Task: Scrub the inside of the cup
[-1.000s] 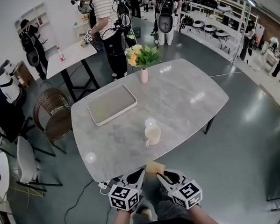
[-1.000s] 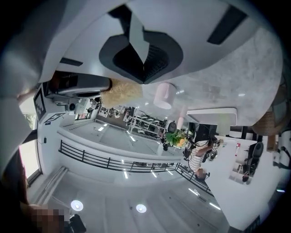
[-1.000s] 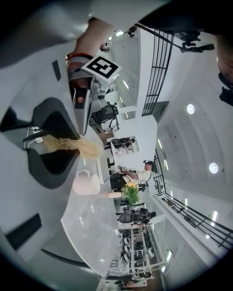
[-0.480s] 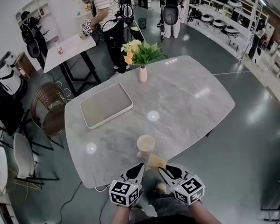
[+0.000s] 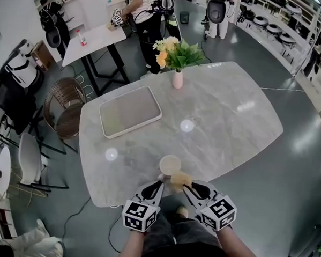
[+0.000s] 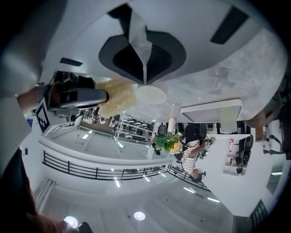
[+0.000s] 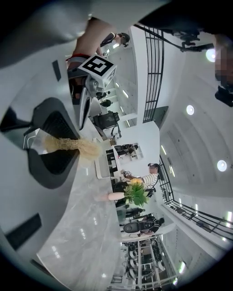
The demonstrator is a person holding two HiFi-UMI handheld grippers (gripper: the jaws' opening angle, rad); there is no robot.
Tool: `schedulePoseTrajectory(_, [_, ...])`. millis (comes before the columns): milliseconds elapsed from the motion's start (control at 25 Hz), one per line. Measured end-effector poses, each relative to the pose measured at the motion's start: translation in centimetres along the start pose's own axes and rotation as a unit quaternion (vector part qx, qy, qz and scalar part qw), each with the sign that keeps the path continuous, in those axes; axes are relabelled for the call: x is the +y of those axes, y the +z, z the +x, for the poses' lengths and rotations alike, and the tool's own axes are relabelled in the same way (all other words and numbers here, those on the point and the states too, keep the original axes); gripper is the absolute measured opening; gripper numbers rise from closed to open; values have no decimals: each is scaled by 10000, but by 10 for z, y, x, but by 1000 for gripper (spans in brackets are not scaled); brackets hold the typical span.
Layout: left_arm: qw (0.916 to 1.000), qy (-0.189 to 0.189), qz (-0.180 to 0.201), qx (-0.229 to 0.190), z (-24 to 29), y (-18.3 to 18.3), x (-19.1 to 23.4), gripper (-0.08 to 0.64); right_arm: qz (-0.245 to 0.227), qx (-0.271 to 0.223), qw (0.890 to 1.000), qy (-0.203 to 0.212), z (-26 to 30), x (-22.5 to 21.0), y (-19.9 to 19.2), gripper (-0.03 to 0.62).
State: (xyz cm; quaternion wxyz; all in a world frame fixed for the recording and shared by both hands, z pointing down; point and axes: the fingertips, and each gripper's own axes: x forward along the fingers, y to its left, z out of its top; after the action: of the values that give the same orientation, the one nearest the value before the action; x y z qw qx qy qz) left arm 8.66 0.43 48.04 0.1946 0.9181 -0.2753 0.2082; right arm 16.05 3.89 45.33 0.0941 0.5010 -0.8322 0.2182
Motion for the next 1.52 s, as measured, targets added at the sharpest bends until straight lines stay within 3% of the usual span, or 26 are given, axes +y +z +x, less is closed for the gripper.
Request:
schedulePoseTrajectory(200, [9996,159,7,217,5,-10,15,46,-202,73,9997,68,9,-8,8,61])
schedulePoseTrajectory(400, [9990,37,4,438,22,-16,27,80,-804,423,9959,4,24,-18,19,61])
schedulePoseTrajectory(680, [9943,-134,795,697,27,-10,36,80,-870,328,9949,382,40,-8,34,60])
schedulePoseTrajectory(1000, [9865,-262,1462,690,31,-4,43,80,-1520,655,9859,257,54,-16,50,60])
schedulePoseTrajectory(1080, [9857,-273,1526,664,32,-2,47,80,-1886,974,9769,246,62,-21,46,61])
schedulePoseTrajectory(1160, [9834,-343,1610,764,35,-4,49,80,-2359,1449,9605,296,68,-22,39,61])
schedulePoseTrajectory(1360, [9716,-537,2011,1125,45,-17,46,80,-3508,2607,8968,686,88,-15,22,61])
schedulePoseTrajectory(1520, [9689,-521,2096,1211,51,-22,47,80,-3655,2936,8780,963,100,-16,24,61])
